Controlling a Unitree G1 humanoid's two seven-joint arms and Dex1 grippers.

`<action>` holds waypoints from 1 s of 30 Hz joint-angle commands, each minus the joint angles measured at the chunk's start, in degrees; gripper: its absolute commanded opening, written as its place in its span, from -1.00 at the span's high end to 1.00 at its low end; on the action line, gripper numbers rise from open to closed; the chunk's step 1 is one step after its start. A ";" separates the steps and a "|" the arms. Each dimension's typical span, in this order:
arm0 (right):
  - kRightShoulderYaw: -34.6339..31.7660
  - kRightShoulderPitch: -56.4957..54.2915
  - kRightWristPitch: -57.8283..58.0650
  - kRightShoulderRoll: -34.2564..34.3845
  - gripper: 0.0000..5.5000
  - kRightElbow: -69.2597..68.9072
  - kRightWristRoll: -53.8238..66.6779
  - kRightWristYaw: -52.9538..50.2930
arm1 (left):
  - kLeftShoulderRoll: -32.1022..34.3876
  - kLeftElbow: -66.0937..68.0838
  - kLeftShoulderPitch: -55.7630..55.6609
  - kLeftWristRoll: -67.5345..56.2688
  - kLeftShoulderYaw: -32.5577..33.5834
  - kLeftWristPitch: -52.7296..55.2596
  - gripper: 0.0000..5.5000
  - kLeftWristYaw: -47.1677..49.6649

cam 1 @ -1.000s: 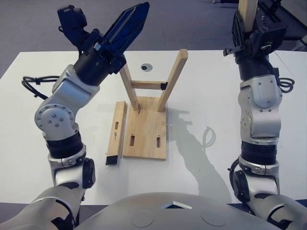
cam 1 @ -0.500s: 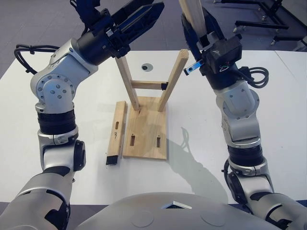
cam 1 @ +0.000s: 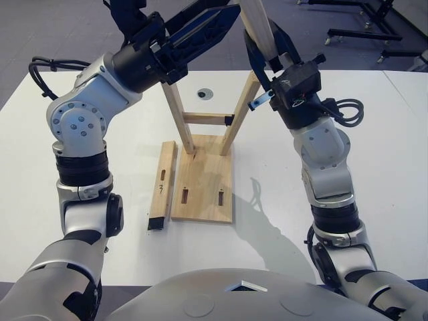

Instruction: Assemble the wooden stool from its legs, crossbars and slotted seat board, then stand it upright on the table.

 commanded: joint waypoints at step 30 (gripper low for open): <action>0.91 1.00 -4.63 0.79 0.63 2.43 -3.42 0.27 | -1.50 4.80 -5.38 -3.34 5.30 -0.45 -0.49 -1.27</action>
